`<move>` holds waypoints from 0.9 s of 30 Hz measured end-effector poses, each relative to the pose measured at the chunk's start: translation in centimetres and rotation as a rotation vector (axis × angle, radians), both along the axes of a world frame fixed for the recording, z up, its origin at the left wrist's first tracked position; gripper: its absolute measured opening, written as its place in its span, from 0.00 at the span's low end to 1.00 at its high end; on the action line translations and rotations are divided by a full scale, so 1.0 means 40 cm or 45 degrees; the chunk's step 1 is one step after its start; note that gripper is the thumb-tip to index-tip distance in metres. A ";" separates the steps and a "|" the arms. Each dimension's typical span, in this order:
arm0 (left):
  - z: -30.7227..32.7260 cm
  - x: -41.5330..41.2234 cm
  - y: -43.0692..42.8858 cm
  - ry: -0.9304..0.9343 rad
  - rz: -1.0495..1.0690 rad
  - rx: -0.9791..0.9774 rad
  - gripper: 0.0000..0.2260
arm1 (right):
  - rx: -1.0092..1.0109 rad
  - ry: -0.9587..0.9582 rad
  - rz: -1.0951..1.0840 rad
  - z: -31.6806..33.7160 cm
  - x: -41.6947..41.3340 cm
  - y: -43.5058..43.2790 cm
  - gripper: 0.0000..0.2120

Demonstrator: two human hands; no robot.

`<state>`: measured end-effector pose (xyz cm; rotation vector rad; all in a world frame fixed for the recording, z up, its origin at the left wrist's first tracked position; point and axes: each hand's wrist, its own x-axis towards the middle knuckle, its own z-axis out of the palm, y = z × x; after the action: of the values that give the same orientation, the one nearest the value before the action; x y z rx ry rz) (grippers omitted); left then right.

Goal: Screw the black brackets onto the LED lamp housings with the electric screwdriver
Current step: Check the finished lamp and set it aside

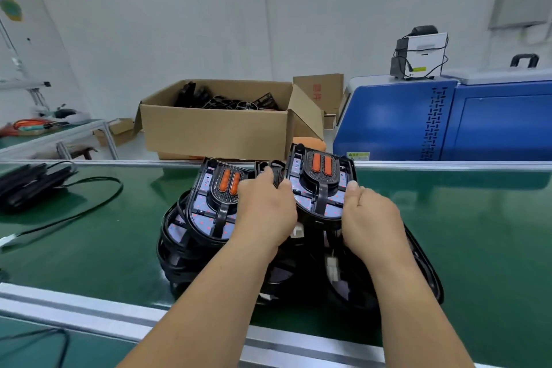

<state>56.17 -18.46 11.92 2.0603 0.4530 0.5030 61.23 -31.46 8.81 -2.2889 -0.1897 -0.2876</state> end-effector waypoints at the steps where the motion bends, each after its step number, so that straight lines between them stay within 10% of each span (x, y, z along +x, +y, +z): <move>1: 0.002 -0.003 -0.002 0.012 -0.010 0.059 0.15 | -0.117 0.000 -0.018 0.004 0.002 -0.003 0.19; 11: 0.005 -0.020 -0.031 -0.042 -0.108 0.315 0.07 | -0.240 -0.065 -0.100 0.006 0.018 -0.016 0.15; 18: 0.015 -0.036 -0.005 -0.067 -0.068 0.317 0.19 | -0.097 -0.239 -0.048 0.046 -0.011 0.006 0.13; 27: 0.059 -0.212 0.199 -0.120 0.296 0.292 0.17 | -0.099 -0.552 0.543 0.119 -0.179 0.297 0.13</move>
<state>47.69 -10.49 14.27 2.2026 0.6060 0.8201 54.09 -19.58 13.59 -2.1656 -0.9087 -0.5537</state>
